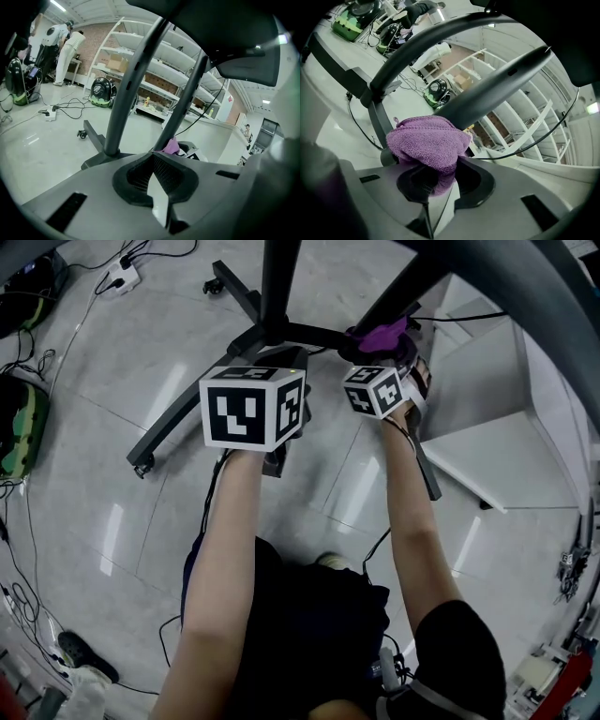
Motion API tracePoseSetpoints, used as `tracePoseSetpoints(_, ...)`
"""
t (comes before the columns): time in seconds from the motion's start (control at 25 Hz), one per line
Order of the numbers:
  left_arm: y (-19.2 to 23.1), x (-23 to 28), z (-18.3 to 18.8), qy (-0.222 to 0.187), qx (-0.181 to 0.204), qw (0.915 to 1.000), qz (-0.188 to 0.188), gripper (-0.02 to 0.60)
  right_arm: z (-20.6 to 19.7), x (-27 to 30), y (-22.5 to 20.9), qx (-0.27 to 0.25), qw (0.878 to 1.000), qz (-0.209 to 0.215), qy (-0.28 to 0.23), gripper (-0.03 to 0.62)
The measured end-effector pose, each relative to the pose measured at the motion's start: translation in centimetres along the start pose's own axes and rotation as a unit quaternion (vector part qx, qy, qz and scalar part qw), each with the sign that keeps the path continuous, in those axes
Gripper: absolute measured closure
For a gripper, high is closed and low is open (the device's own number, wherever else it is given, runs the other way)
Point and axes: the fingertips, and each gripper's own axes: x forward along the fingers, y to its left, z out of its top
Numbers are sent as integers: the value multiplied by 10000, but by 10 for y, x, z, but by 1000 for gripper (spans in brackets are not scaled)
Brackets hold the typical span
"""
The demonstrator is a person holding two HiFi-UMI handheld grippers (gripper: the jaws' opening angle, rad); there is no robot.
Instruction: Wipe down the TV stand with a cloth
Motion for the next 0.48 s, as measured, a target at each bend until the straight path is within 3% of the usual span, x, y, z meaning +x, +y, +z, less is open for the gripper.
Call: tracePoseSetpoints(0.48,3,-8,5,-41,50,10000,19,575,-15,5,33,-134,9993,306,195,496)
